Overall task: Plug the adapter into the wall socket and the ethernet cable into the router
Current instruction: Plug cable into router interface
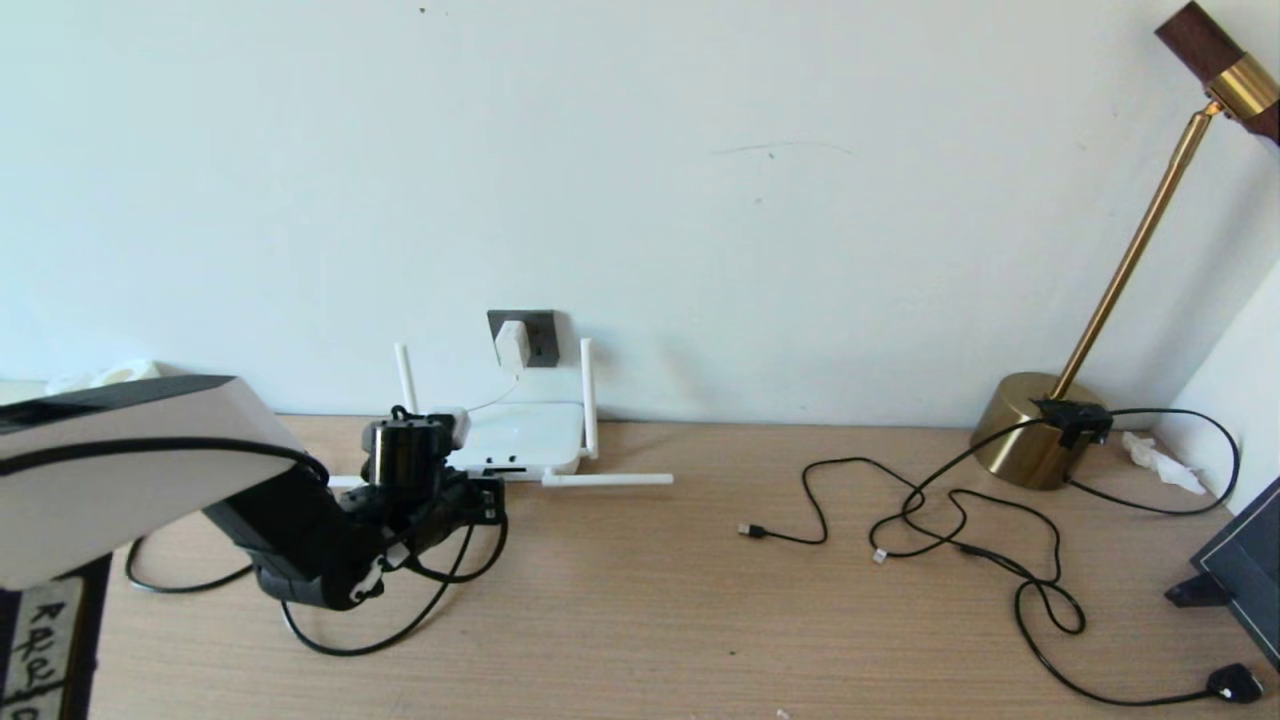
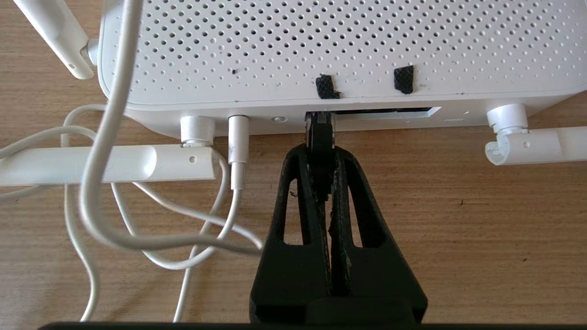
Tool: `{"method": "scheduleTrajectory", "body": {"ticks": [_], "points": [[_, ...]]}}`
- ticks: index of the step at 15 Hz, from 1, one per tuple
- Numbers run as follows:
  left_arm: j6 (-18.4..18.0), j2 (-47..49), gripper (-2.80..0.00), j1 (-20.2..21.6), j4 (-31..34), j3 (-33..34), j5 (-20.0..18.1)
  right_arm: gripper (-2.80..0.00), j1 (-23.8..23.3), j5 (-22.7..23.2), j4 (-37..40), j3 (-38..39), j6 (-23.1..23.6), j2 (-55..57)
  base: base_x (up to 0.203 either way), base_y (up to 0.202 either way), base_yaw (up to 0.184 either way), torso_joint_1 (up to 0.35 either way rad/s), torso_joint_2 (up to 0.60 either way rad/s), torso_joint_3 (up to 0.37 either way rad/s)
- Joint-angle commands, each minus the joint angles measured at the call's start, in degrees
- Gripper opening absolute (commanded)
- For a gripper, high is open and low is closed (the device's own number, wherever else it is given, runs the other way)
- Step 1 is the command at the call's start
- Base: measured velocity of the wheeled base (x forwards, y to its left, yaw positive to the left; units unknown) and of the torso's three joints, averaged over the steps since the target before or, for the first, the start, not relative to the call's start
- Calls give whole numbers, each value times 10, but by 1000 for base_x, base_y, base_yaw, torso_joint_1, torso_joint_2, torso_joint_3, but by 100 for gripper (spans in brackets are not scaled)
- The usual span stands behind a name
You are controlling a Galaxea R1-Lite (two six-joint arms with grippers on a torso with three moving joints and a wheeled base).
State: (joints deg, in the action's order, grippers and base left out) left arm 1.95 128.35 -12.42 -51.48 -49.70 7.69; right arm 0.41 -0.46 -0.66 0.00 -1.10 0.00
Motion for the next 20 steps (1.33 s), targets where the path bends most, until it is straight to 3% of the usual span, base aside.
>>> {"method": "scheduleTrajectory", "body": {"ticks": [1, 20], "points": [[1, 5, -280, 1, -3, -4, 0, 0, 0, 0, 0, 0, 0, 1, 0, 0, 0, 0, 0, 0], [5, -20, -280, -3, 14, -1, 0, 0, 0, 0, 0, 0, 0, 1, 0, 0, 0, 0, 0, 0]]}}
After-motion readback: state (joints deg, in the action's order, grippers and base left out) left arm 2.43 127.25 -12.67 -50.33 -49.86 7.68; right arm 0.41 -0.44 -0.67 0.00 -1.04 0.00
